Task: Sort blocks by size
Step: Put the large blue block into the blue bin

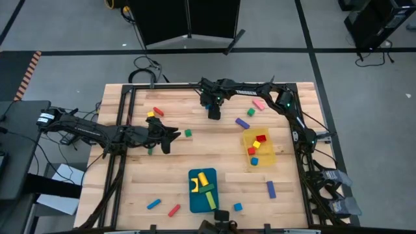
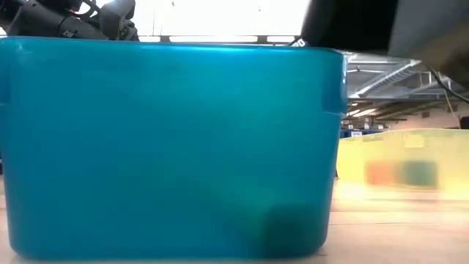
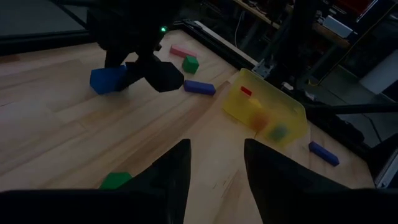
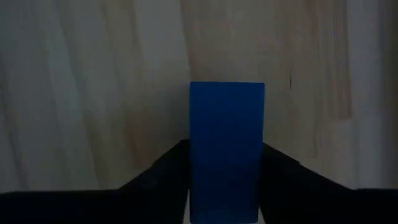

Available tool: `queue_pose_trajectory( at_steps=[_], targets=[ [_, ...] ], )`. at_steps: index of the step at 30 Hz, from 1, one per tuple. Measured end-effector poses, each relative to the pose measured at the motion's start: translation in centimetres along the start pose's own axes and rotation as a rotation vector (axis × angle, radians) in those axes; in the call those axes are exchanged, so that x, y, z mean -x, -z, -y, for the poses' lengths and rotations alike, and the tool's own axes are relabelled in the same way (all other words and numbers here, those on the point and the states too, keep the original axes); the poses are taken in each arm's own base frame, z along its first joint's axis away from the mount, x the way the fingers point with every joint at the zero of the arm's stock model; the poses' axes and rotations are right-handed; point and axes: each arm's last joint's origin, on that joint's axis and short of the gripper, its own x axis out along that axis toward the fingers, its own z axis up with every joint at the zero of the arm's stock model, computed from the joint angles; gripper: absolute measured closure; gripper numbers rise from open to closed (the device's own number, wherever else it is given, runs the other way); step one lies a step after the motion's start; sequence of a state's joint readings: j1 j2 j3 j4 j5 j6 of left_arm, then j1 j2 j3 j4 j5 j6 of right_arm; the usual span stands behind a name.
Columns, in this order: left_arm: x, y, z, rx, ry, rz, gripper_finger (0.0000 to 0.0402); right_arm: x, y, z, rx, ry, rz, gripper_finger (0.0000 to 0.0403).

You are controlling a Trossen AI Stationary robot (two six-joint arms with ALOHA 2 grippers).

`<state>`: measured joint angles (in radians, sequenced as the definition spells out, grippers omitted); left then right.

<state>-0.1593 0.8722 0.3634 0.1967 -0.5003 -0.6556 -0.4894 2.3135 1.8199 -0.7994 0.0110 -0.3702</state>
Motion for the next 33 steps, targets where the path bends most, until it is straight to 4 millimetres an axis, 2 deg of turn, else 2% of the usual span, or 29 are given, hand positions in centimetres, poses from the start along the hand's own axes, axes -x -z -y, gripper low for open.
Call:
queue_pose_trajectory(
  at_steps=[4, 8, 11, 15, 19, 22, 25, 33],
  targets=[
    [0.0, 0.0, 0.0, 0.000, 0.000, 0.000, 0.0243, 0.5, 0.0, -0.1, 0.002, 0.001, 0.003, 0.0259],
    [0.0, 0.0, 0.0, 0.000, 0.000, 0.000, 0.0243, 2.5, -0.1, -0.3, 0.005, -0.013, 0.030, 0.0259],
    [0.0, 0.0, 0.0, 0.000, 0.000, 0.000, 0.0243, 5.6, -0.6, -0.8, 0.020, -0.021, 0.100, 0.0259],
    [0.0, 0.0, 0.0, -0.018, 0.000, 0.000, 0.0243, 10.9, -1.2, -2.4, 0.060, -0.023, 0.223, 0.0259],
    [0.0, 0.0, 0.0, -0.022, 0.000, 0.001, 0.0243, 15.7, -0.4, -4.5, 0.081, -0.010, 0.357, 0.0259],
    [0.0, 0.0, 0.0, -0.026, 0.000, 0.001, 0.0243, 17.8, 1.5, -6.3, 0.056, -0.014, 0.433, 0.0259],
    [0.0, 0.0, 0.0, -0.044, 0.000, 0.002, 0.0243, 19.3, 4.4, -8.5, 0.015, -0.012, 0.515, 0.0259],
    [-0.3, -0.5, -0.6, -0.036, -0.038, 0.022, 0.0243, 20.7, 13.9, -15.0, -0.146, -0.024, 0.709, 0.0259]
  ],
)
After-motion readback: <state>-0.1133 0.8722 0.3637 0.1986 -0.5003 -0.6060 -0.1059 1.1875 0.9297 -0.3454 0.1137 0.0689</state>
